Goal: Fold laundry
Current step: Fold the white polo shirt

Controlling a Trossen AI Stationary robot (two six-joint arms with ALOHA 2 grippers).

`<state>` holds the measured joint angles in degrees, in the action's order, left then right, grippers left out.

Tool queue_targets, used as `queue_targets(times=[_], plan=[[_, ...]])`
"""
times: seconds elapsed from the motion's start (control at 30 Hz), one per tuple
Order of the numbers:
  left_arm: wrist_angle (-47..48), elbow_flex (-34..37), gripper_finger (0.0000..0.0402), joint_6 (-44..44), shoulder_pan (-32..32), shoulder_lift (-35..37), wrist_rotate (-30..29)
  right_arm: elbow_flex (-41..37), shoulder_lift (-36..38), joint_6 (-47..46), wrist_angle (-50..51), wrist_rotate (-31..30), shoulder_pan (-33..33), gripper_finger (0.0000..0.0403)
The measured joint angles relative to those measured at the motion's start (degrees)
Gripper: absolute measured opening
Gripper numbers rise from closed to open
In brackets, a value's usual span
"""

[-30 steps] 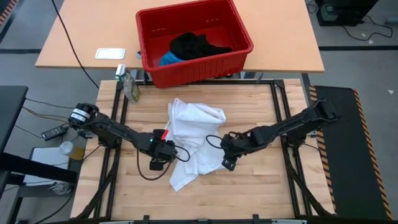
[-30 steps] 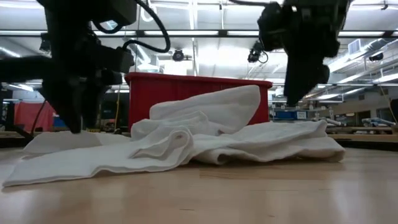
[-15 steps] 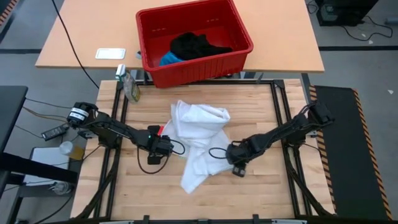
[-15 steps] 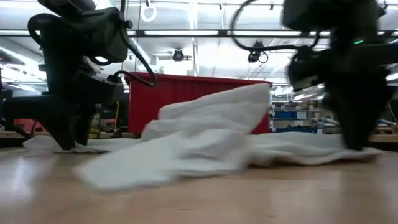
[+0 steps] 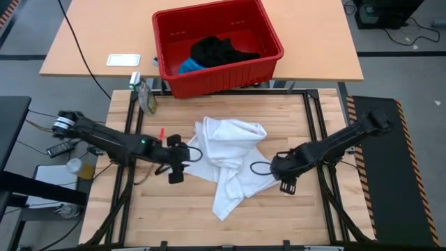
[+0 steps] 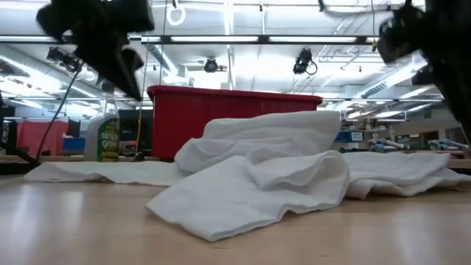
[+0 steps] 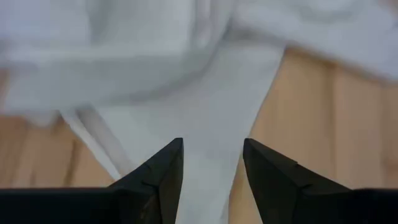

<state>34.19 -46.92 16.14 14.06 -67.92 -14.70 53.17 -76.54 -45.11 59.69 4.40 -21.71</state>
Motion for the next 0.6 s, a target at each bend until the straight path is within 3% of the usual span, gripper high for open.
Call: queue_targets(times=[0.2,0.33,0.4,0.53,0.6], plan=[[-7.27,-0.07,0.0170,-2.46,-3.90,2.00,0.86,1.24,7.75,-7.66,-4.27,-13.90,0.79,0.0152],[-6.24,0.00,0.0158,-4.70,-8.22,-3.27,5.26,1.24,8.68,-10.32,-8.45,-20.28,0.83,0.0152],[-6.52,0.04,0.0154,-9.69,-8.54,-5.50,2.53,1.24,8.15,-10.77,-9.83,-21.49,0.83,0.0152],[-10.49,-0.02,0.0154,-24.49,-7.71,-9.68,-8.69,1.22,6.23,-11.50,-12.61,-21.31,1.01,0.0152],[-14.11,-0.03,0.0153,-33.01,-7.52,-11.33,-9.30,1.22,5.39,-12.72,-13.54,-21.19,1.01,0.0152]])
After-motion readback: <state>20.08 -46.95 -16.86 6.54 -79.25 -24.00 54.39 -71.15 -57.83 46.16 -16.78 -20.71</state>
